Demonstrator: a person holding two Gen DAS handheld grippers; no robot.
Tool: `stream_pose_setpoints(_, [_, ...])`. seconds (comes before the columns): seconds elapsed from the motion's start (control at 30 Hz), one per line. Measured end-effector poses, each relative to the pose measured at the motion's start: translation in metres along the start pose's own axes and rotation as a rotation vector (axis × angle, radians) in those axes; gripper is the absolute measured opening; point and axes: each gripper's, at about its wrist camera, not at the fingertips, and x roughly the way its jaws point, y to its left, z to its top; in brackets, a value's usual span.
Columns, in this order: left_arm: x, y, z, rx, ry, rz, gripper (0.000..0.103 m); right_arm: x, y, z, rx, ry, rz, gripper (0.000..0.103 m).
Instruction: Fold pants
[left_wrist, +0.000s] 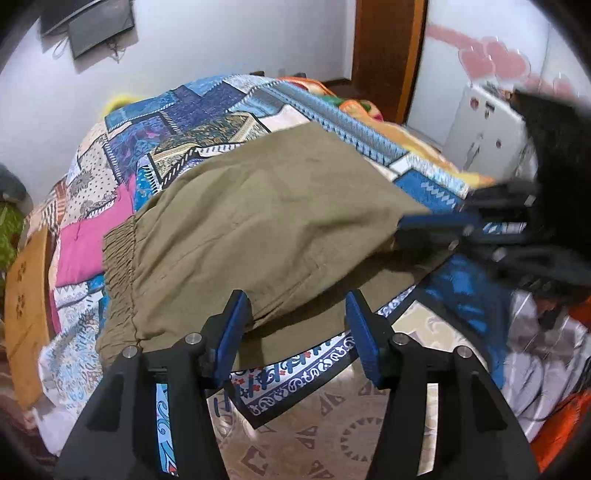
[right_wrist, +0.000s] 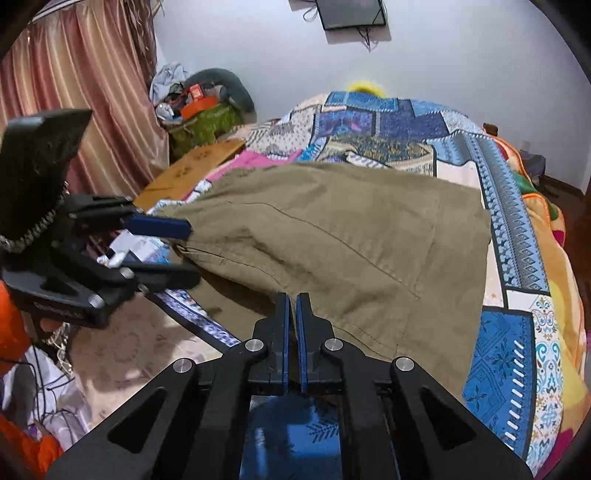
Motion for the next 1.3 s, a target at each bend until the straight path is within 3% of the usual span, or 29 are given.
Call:
stream_pose_setpoints(0.03, [0.006,-0.003,0.0,0.015,0.013,0.026,0.054,-0.003,0.001,0.002,-0.005,-0.007,-0.001,0.003])
stream_pose_setpoints(0.1, [0.014,-0.005,0.0,0.023,0.033,0.072,0.041,-0.008,0.004,0.005,-0.016,-0.021,-0.002,0.003])
stream_pose_setpoints(0.17, [0.018,-0.004,-0.001,0.009,0.043,0.093,0.021,-0.012,0.004,0.007,-0.025,-0.025,-0.001,0.001])
stream_pose_setpoints(0.27, [0.017,-0.002,-0.002,-0.005,0.034,0.1,0.012,-0.012,0.005,0.006,-0.026,-0.028,0.007,0.001])
stream_pose_setpoints(0.6, [-0.003,-0.002,0.006,-0.016,0.001,0.11,0.009,0.001,0.013,0.001,-0.081,0.065,-0.021,0.005])
stream_pose_setpoints(0.7, [-0.008,0.001,0.01,-0.026,-0.011,0.096,0.008,0.01,0.015,0.004,-0.106,0.066,-0.044,0.022])
stream_pose_setpoints(0.77, [-0.01,0.003,0.011,-0.032,-0.013,0.084,0.0,0.011,0.017,0.005,-0.12,0.055,-0.063,0.041])
stream_pose_setpoints(0.87, [-0.012,0.007,0.012,-0.049,-0.015,0.05,0.0,0.014,0.022,0.007,-0.161,0.038,-0.069,0.041])
stream_pose_setpoints(1.1, [-0.012,0.003,0.001,-0.017,-0.007,-0.002,0.002,0.033,0.025,0.001,-0.201,0.111,-0.05,0.041])
stream_pose_setpoints(1.23, [0.004,-0.003,-0.013,0.022,0.055,0.015,0.018,0.024,0.022,-0.002,-0.186,0.108,-0.016,0.041])
stream_pose_setpoints(1.3, [0.017,-0.003,-0.018,0.014,0.088,0.01,0.02,0.025,0.023,-0.005,-0.197,0.125,-0.004,0.041])
